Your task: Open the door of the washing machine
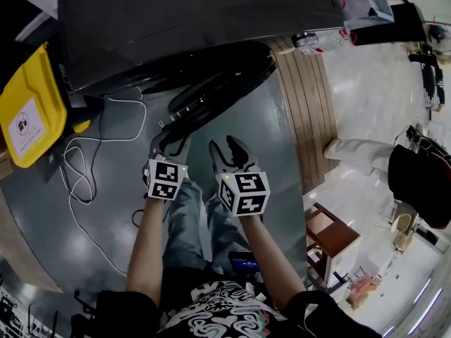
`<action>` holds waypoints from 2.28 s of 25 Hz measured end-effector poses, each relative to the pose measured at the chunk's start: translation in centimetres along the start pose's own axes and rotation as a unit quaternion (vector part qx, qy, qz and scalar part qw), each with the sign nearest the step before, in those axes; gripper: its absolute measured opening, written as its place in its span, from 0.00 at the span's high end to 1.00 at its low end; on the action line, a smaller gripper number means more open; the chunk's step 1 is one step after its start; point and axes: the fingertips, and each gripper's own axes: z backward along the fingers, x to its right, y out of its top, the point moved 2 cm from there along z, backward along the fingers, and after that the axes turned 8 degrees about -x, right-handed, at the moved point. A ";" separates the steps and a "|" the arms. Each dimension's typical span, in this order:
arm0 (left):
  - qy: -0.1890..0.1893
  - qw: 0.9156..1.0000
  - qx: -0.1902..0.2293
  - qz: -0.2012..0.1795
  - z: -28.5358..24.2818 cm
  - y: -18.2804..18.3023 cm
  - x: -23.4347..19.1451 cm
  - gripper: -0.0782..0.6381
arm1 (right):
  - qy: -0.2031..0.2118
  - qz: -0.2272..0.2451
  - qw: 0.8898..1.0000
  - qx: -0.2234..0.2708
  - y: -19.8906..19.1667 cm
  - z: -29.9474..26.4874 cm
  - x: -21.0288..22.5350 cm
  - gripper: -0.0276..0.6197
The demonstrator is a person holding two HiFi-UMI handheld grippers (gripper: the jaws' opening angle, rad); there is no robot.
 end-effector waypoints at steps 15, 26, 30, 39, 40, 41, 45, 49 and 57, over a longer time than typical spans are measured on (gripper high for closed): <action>-0.100 0.990 -0.049 -0.088 0.0 -3.6 11.5 0.69 | -0.015 -0.033 0.999 -0.021 -3.2 1.1 1.7 0.62; -0.158 0.979 -0.071 -0.105 -0.4 -4.3 16.2 0.68 | -0.062 -0.059 0.995 -0.041 -5.2 2.8 5.0 0.70; -0.164 0.978 -0.068 -0.107 0.3 -4.4 16.1 0.65 | -0.058 -0.060 0.995 -0.049 -5.9 3.2 5.8 0.71; -0.119 0.990 -0.056 -0.053 0.8 -3.3 12.2 0.69 | -0.091 -0.074 0.991 -0.061 -8.2 5.6 9.5 0.74; -0.113 0.991 -0.052 -0.047 0.8 -3.1 11.7 0.70 | -0.099 -0.077 0.990 -0.061 -8.4 6.0 10.1 0.75; -0.109 0.992 -0.050 -0.040 0.8 -2.9 11.4 0.70 | -0.107 -0.080 0.989 -0.062 -8.7 6.4 10.9 0.76; -0.100 0.994 -0.045 -0.024 1.0 -2.4 10.7 0.70 | -0.150 -0.090 0.982 -0.067 -10.0 8.2 14.4 0.77; -0.094 0.995 -0.036 -0.013 1.2 -2.1 9.8 0.71 | -0.201 -0.083 0.973 -0.072 -10.7 9.7 18.3 0.77; -0.077 0.997 -0.029 -0.006 1.9 -2.5 7.8 0.73 | -0.294 -0.077 0.950 -0.065 -10.9 11.6 24.7 0.77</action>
